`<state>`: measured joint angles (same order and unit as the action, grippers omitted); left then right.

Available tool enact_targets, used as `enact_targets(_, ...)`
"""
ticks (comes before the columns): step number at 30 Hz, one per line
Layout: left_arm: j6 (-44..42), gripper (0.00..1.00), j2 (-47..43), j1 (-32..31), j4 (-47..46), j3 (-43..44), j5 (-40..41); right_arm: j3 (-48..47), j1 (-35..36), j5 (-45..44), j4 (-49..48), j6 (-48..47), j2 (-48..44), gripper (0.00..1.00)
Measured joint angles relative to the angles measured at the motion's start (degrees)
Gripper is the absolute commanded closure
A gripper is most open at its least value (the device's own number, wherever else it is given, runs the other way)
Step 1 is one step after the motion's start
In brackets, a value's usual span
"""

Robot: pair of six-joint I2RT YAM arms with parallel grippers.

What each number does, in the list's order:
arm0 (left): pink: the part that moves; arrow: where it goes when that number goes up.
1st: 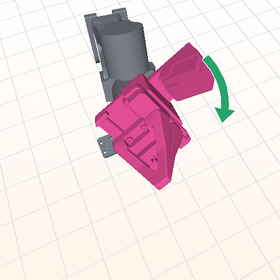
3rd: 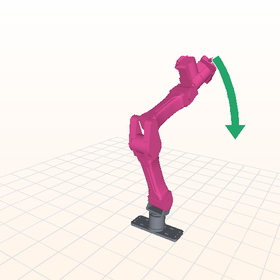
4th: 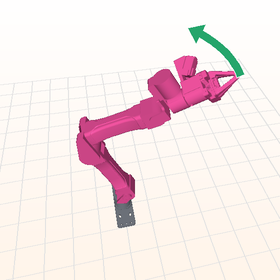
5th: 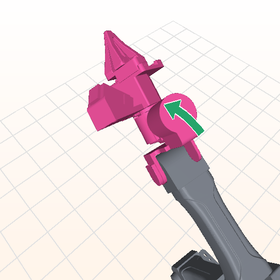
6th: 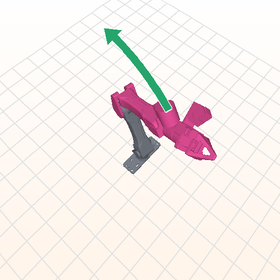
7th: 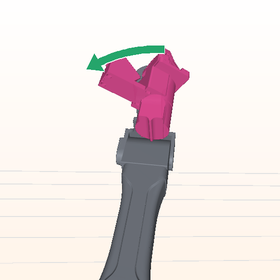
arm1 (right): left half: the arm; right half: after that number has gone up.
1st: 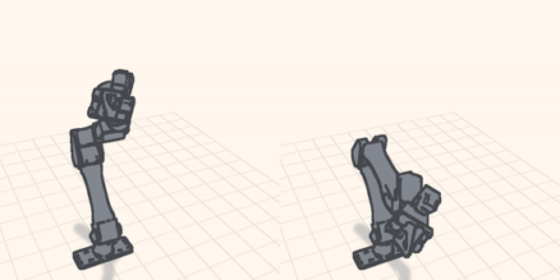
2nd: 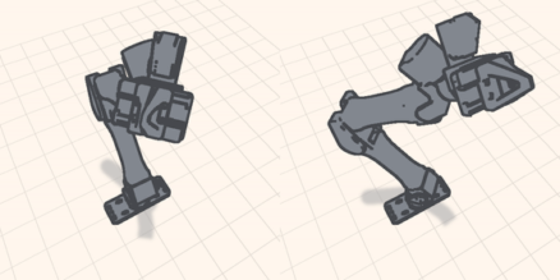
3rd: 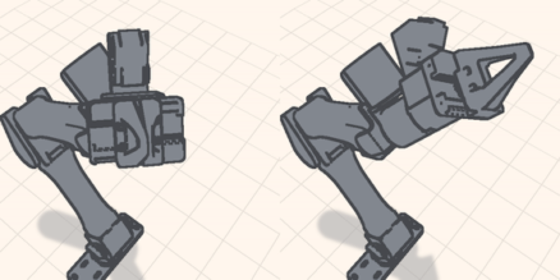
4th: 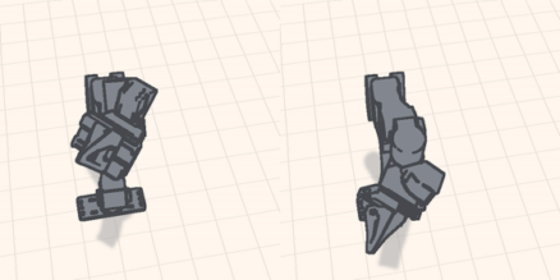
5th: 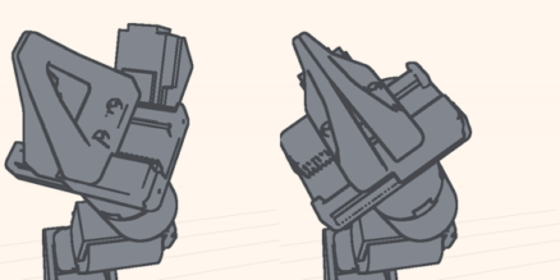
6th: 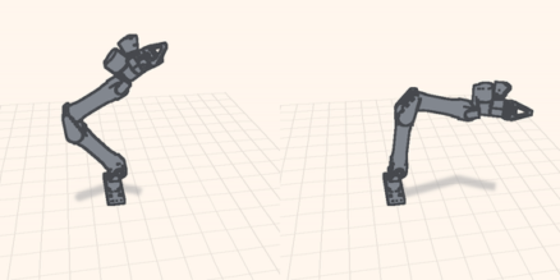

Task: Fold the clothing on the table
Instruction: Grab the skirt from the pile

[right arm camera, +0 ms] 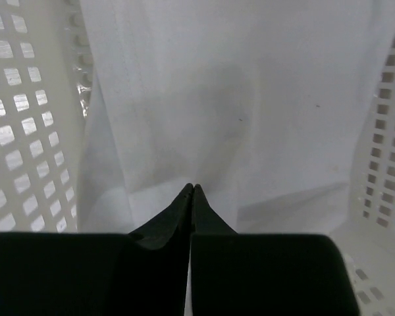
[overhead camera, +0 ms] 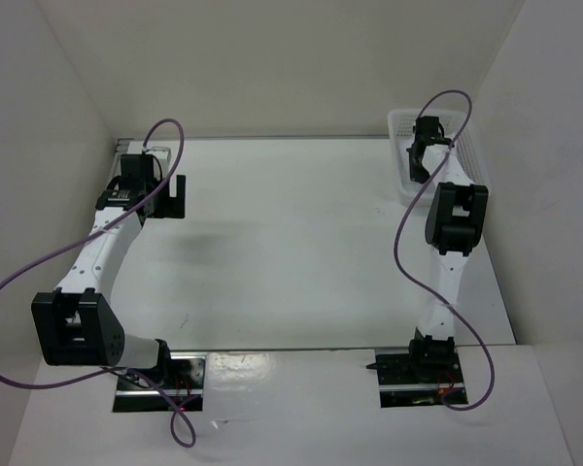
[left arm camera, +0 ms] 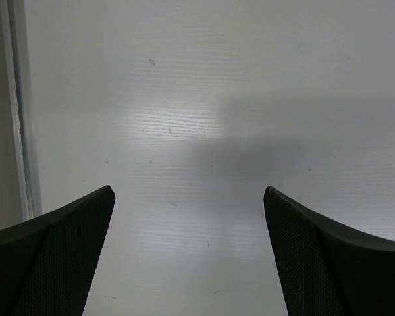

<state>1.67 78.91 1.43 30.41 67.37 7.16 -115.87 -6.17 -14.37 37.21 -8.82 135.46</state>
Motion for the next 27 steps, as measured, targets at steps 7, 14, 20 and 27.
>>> enact_targets(7,-0.02,0.00,0.00,0.00,0.00,0.00,-0.02,1.57,-1.14,-0.72,-1.73,-1.27,-4.87,0.16)
enact_targets(14,-0.02,0.00,0.00,0.00,-0.02,-0.15,-0.04,0.83,-1.70,-1.66,-2.43,-1.62,-3.98,0.08)
enact_targets(20,-0.15,0.00,0.00,0.00,-0.09,-0.26,-0.44,-5.29,-3.10,1.97,-1.99,-1.53,2.12,0.08)
enact_targets(27,-0.22,0.00,0.00,0.00,-0.48,-0.57,-1.01,-14.34,-4.55,6.58,1.55,-1.14,9.03,0.08)
